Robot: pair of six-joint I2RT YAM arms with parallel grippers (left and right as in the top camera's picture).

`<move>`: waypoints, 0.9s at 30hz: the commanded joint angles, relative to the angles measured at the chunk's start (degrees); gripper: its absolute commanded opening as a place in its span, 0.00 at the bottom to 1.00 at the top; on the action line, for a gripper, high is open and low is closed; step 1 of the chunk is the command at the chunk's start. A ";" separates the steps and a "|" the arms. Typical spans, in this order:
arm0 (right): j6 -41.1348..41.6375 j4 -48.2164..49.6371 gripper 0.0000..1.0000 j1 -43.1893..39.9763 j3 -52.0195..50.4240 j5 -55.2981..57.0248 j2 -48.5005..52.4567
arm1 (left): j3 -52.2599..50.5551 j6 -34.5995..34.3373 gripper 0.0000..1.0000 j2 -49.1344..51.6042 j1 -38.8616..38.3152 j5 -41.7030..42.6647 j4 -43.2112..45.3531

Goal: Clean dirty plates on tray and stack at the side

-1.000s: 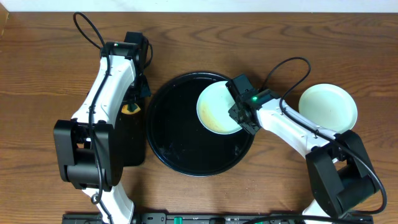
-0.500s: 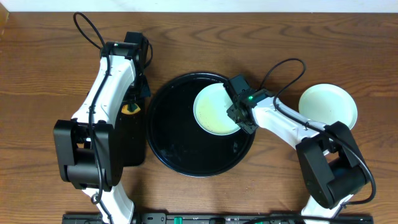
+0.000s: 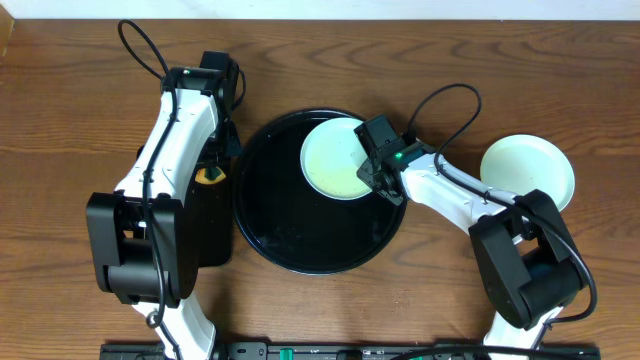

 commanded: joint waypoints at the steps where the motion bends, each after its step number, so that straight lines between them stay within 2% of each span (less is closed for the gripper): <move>1: -8.79 -0.35 0.01 -0.35 -1.77 2.64 3.80 | 0.66 0.33 0.17 -0.37 0.26 -0.24 -0.35; 13: -24.11 -0.59 0.02 0.90 -1.77 13.16 -1.86 | 0.66 0.31 0.17 -0.37 0.26 -0.09 -0.33; 22: -26.05 -0.57 0.01 1.14 -1.77 13.51 -8.52 | 0.66 0.31 0.17 -0.37 0.26 -0.07 -0.37; 27: -27.85 -0.85 0.02 1.20 -1.70 13.53 -9.05 | 0.66 0.31 0.17 -0.37 0.26 -0.07 -0.35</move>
